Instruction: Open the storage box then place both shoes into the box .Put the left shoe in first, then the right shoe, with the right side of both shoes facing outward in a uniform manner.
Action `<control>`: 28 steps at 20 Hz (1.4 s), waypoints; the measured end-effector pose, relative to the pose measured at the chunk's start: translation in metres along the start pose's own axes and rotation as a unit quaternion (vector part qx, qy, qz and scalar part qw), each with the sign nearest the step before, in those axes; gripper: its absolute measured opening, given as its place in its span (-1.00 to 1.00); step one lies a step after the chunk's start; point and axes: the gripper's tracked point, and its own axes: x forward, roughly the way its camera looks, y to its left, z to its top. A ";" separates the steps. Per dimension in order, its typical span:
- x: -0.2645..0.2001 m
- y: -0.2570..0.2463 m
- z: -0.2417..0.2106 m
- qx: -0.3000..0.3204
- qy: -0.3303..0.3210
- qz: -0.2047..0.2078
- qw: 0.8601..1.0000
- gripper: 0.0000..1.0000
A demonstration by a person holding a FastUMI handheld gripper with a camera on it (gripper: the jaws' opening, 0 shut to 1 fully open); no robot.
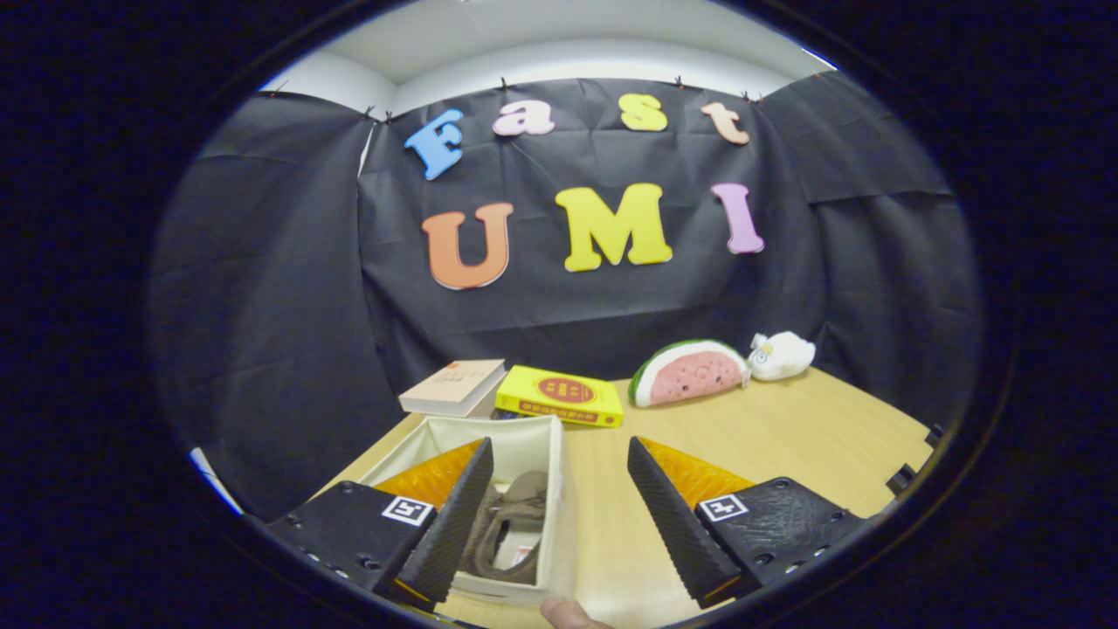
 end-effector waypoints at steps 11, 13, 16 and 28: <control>-0.068 -0.104 0.035 -0.028 -0.091 -0.009 0.995 0.88; -0.080 -0.121 0.039 -0.017 -0.094 -0.009 0.995 0.88; -0.086 -0.156 0.043 -0.026 -0.099 -0.017 0.995 0.88; -0.042 -0.235 0.040 -0.035 -0.066 -0.016 0.997 0.88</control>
